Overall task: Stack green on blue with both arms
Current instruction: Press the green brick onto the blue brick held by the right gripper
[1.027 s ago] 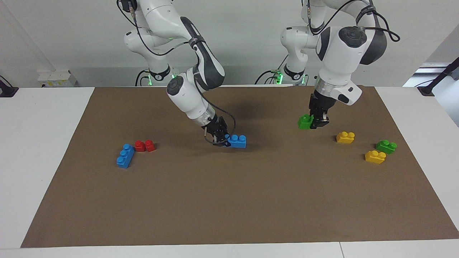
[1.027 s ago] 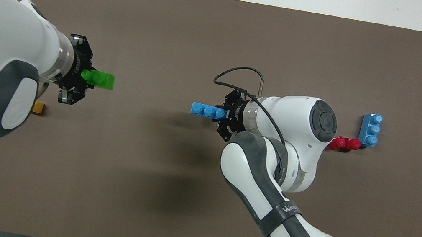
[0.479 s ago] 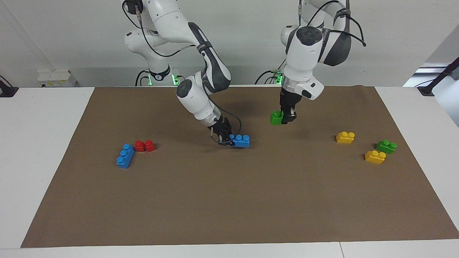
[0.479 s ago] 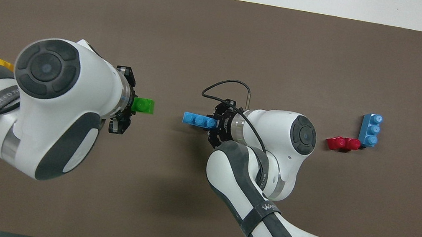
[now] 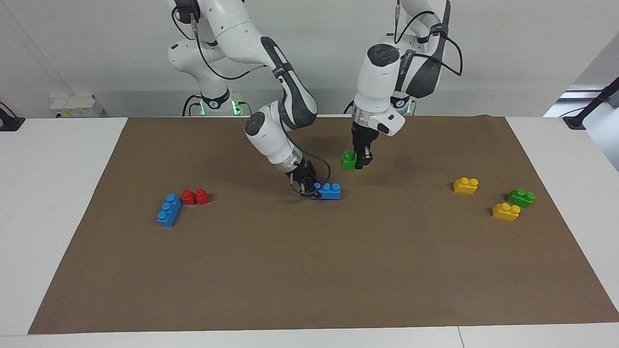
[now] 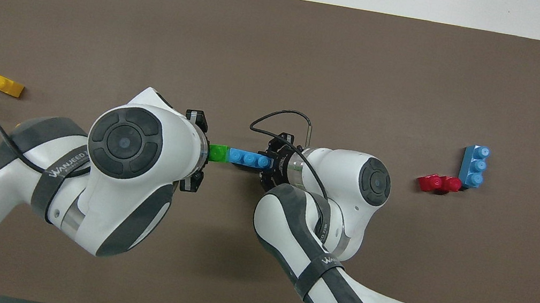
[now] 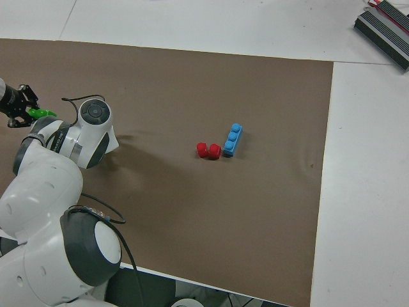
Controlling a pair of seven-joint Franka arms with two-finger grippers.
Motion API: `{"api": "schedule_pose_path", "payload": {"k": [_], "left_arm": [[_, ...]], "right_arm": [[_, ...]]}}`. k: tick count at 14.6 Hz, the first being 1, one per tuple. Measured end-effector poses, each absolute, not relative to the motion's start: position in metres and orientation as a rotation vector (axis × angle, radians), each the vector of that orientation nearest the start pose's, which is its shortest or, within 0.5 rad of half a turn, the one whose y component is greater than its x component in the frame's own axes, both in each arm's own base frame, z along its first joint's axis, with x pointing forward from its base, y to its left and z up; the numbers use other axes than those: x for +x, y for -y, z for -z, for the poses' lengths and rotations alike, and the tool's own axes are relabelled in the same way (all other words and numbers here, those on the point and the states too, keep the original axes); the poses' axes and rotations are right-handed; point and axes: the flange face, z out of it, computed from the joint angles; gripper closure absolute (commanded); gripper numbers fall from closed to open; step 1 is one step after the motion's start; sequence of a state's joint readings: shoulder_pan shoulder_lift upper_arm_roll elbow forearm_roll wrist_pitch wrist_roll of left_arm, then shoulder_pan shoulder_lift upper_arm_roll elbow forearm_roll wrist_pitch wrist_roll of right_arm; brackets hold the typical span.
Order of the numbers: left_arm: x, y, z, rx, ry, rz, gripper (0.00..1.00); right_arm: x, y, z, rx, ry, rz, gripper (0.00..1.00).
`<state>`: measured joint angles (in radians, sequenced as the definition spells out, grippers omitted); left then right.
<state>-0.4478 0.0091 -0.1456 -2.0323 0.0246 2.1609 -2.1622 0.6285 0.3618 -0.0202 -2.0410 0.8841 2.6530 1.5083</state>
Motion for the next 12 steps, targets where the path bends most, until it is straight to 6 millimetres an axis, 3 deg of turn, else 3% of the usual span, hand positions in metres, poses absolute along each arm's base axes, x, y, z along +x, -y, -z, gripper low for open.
{"api": "schedule_pose_path", "payload": {"k": [12], "left_arm": [[0.464, 0.35, -0.396, -2.293, 2.303, 0.029, 1.0]], "right_arm": [[0.514, -0.332, -0.278, -1.828, -1.951, -0.432, 1.0]]}}
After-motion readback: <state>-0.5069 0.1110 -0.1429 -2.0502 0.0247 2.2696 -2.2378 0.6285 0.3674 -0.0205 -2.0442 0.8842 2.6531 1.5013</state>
